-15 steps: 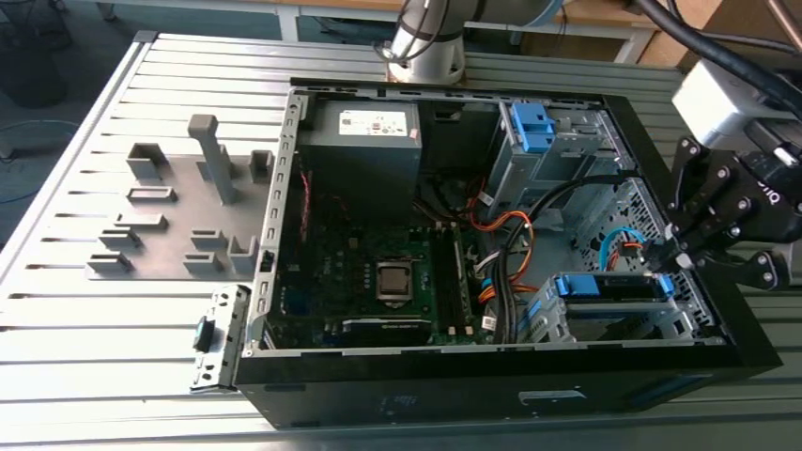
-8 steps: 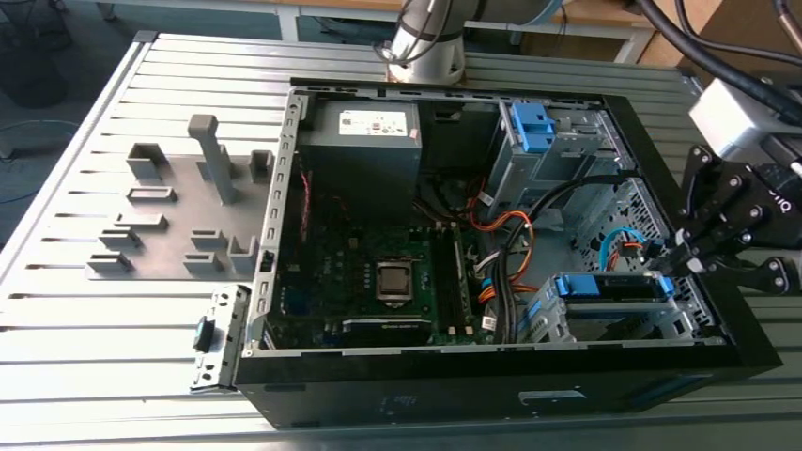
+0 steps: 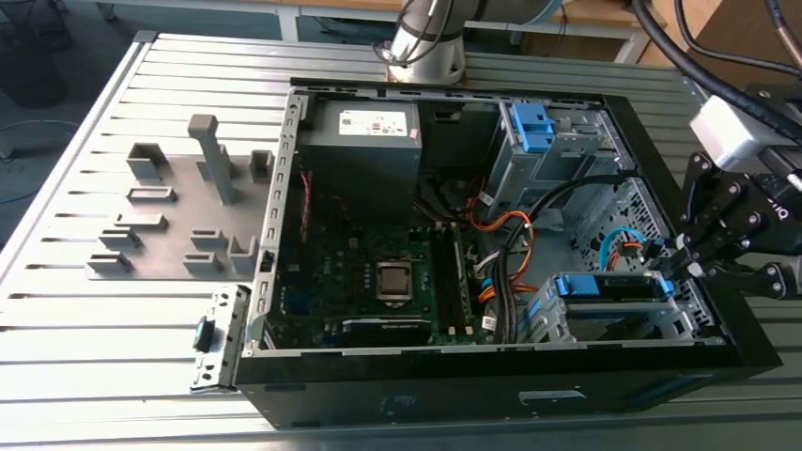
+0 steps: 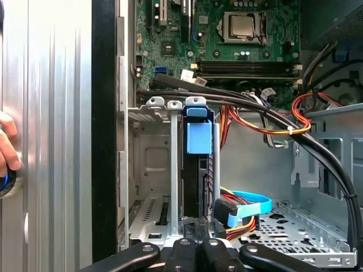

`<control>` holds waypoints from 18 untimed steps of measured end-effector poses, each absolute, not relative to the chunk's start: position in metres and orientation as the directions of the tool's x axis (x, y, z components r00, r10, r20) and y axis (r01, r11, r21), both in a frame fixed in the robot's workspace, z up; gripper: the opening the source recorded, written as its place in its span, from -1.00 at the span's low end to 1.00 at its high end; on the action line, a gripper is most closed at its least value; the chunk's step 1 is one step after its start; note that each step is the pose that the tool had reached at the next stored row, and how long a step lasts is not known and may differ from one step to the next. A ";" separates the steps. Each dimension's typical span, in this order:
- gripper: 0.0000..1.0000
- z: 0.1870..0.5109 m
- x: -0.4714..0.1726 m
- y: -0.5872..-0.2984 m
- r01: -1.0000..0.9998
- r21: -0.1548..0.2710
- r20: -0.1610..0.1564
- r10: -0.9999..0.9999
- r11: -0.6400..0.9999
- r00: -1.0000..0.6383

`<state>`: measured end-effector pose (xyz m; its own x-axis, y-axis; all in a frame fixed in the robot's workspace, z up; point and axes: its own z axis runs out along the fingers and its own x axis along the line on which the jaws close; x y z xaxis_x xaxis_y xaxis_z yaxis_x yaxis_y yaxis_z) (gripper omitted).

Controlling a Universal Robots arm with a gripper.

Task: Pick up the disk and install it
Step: 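Insert the disk into the insertion slot, then insert the first disk wire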

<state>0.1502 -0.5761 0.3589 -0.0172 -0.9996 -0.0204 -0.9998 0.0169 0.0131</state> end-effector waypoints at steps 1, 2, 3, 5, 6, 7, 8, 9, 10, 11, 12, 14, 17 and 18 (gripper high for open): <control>-0.79 0.359 0.150 -0.576 -1.000 0.013 -0.020 -1.000 0.017 -0.017; -0.79 0.359 0.150 -0.576 -1.000 0.013 -0.020 -1.000 0.017 -0.017; -0.79 0.359 0.150 -0.576 -1.000 0.013 -0.020 -1.000 0.017 -0.017; -0.79 0.359 0.150 -0.576 -1.000 0.013 -0.021 -1.000 0.017 -0.017; -0.79 0.359 0.150 -0.576 -1.000 0.013 -0.021 -1.000 0.017 -0.017; -0.79 0.359 0.150 -0.576 -1.000 0.013 -0.021 -1.000 0.017 -0.017; -0.79 0.359 0.150 -0.576 -1.000 0.013 -0.021 -1.000 0.017 -0.017; -0.79 0.359 0.150 -0.576 -1.000 0.013 -0.021 -1.000 0.017 -0.017; -0.79 0.359 0.150 -0.576 -1.000 0.013 -0.021 -1.000 0.017 -0.017; -0.79 0.359 0.150 -0.576 -1.000 0.013 -0.021 -1.000 0.017 -0.017; -0.79 0.359 0.150 -0.576 -1.000 0.013 -0.021 -1.000 0.017 -0.017; -0.66 0.359 0.150 -0.576 -1.000 0.013 -0.021 -1.000 0.017 -0.017; -0.42 0.359 0.150 -0.576 -1.000 0.013 -0.021 -1.000 0.017 -0.017; -0.42 0.359 0.150 -0.576 -1.000 0.013 -0.021 -1.000 0.017 -0.017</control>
